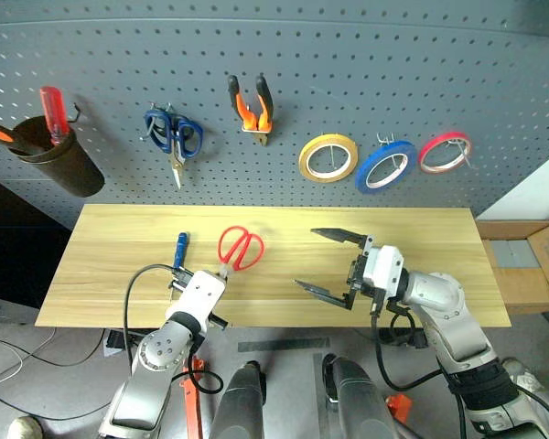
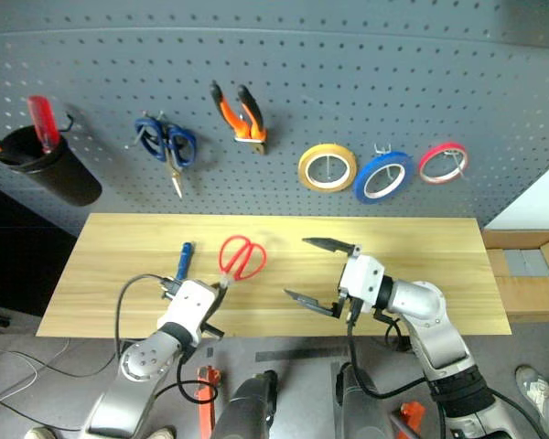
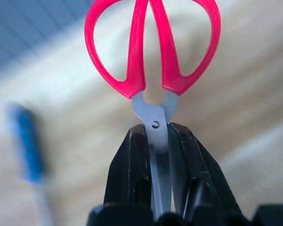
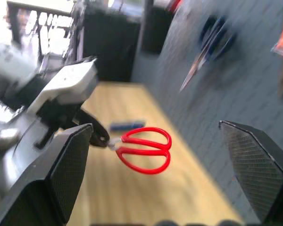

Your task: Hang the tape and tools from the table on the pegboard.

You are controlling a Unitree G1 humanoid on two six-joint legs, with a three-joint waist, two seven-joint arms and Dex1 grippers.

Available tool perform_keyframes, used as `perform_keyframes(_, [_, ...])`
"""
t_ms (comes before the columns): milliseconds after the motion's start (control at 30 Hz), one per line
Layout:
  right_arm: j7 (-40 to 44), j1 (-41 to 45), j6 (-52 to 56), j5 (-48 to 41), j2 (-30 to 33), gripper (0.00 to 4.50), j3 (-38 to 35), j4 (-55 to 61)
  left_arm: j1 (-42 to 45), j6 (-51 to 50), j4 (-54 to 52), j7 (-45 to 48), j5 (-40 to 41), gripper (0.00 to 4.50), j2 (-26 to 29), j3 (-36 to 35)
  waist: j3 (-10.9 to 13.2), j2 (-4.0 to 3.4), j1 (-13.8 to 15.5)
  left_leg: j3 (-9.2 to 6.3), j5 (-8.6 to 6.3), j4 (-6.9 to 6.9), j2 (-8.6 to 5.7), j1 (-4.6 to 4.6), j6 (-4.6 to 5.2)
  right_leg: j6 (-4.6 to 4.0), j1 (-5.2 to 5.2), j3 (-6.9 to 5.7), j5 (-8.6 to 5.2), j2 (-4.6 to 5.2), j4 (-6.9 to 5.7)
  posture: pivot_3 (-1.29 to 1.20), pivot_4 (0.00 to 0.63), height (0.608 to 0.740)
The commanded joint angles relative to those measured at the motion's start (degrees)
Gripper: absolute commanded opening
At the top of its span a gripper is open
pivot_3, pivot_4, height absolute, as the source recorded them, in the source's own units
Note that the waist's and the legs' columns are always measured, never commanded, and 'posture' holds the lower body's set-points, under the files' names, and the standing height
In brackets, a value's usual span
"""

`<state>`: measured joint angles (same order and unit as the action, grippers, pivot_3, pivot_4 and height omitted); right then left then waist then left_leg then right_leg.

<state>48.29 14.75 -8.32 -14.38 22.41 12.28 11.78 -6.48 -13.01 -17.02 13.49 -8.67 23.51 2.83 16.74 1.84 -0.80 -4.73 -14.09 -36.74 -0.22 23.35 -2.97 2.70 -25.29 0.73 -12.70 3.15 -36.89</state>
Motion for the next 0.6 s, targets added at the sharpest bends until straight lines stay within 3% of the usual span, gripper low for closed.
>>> perform_keyframes(33, [-3.0,0.6,3.5,-2.5,-1.5,4.50,-1.5,5.0,-0.2,4.6,-5.4,-4.5,-2.9,0.23,-0.2,-3.6,-1.1,0.06,0.3,0.02,-0.01,0.00,0.00,-0.01,0.02,0.00,0.00,0.01,0.00,-0.01,0.02,0.08,0.119,0.740])
perform_keyframes(300, [-4.9,5.8,2.4,-1.7,-5.3,4.50,-1.6,0.8,4.5,11.6,-4.0,-7.9,-6.4,0.23,0.7,-5.9,-5.3,0.16,1.6,0.02,-0.01,-0.07,-0.02,-0.70,0.08,0.30,0.88,-0.08,-0.13,-0.07,0.05,0.11,0.060,0.740])
perform_keyframes(600, [-4.6,8.6,-2.3,-0.2,-6.0,4.50,-2.0,-3.9,9.1,11.4,-0.7,-11.1,-6.6,0.23,-0.2,-10.7,-7.4,0.17,2.2,0.09,-0.01,-0.02,-0.01,-1.22,0.09,0.15,1.25,-0.01,-0.05,-0.11,0.00,0.10,0.059,0.740])
